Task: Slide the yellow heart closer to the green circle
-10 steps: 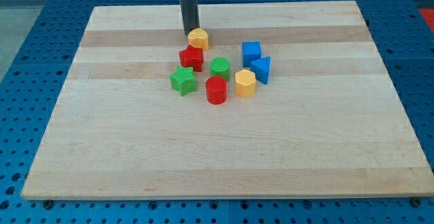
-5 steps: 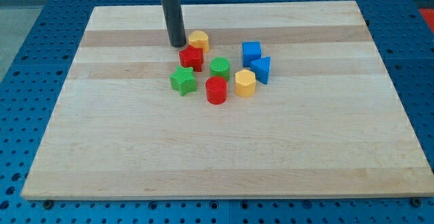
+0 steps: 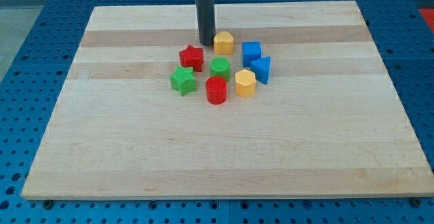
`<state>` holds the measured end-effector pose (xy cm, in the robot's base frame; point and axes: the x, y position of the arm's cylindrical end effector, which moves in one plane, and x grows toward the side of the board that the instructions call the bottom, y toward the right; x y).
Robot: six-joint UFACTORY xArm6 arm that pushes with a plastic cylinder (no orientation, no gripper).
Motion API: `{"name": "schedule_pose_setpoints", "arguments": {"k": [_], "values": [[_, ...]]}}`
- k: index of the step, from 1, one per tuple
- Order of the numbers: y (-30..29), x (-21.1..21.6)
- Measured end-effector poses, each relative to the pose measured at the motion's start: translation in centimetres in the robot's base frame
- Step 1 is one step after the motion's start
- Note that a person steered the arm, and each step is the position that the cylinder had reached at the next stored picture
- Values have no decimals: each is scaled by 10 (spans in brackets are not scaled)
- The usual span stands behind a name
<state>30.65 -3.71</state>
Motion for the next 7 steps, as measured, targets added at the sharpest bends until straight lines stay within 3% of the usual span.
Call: {"name": "schedule_pose_setpoints", "arguments": {"k": [2, 7], "values": [[11, -23], [39, -8]]}}
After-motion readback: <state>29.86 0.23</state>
